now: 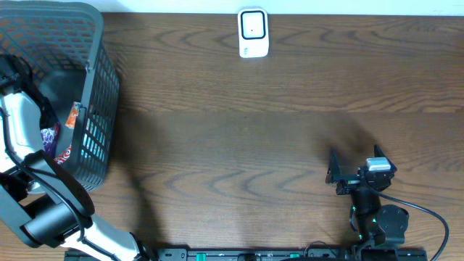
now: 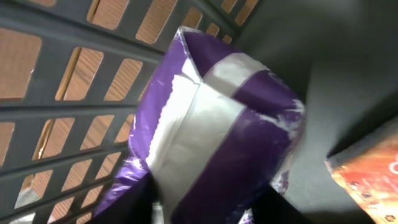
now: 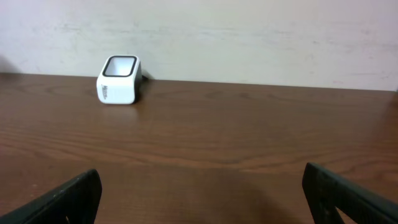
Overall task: Scan the item barcode
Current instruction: 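Lift the purple pack out and place it on the table centre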
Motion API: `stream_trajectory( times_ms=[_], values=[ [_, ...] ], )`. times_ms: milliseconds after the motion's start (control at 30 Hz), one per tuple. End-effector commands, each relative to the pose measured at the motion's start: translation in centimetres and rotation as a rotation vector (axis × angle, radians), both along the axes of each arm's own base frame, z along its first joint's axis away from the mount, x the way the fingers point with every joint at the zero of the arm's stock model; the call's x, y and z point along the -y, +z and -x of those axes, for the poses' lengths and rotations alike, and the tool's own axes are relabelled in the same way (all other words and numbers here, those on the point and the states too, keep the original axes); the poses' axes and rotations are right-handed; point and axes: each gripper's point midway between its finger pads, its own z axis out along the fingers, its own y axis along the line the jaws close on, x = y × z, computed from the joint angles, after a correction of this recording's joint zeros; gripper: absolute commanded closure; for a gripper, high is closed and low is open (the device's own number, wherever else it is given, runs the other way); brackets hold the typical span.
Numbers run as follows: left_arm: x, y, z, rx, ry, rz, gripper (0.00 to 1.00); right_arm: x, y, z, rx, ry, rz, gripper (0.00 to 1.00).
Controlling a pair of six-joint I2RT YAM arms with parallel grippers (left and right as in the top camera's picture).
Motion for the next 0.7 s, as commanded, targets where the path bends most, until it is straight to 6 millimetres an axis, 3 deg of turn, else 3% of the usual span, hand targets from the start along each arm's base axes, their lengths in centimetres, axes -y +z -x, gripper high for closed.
stream_trajectory(
  times_ms=[0, 67, 100, 133, 233, 300, 367, 500, 667],
  values=[
    [0.7, -1.9, 0.2, -0.040, -0.014, 0.059, 0.48, 0.2, 0.0, 0.0, 0.002, -0.011, 0.011, 0.01],
    [0.7, -2.3, 0.4, -0.053, -0.010, 0.067, 0.53, 0.2, 0.0, 0.0, 0.002, -0.011, 0.011, 0.01],
    [0.7, -2.3, 0.5, -0.055, -0.009, 0.069, 0.78, 0.2, 0.0, 0.0, 0.002, -0.011, 0.011, 0.01],
    [0.7, -2.2, 0.5, -0.054, -0.009, 0.068, 0.93, 0.2, 0.0, 0.0, 0.002, -0.011, 0.011, 0.01],
    [0.7, -0.9, 0.3, -0.023, -0.010, 0.049, 0.93, 0.2, 0.0, 0.0, 0.002, -0.011, 0.011, 0.01],
    [0.6, 1.4, 0.0, 0.052, 0.028, 0.021, 0.93, 0.2, 0.0, 0.0, 0.002, -0.011, 0.011, 0.01],
    [0.4, 5.0, -0.5, 0.188, 0.110, -0.014, 0.93, 0.2, 0.0, 0.0, 0.002, -0.011, 0.011, 0.01],
    [1.0, 14.5, -0.9, 0.569, 0.280, -0.051, 0.93, 0.2, 0.0, 0.0, 0.002, -0.011, 0.011, 0.01],
    [7.3, 27.1, -1.4, 1.006, 0.023, 0.055, 0.93, 0.2, 0.0, 0.0, 0.002, -0.011, 0.011, 0.01]
  ],
)
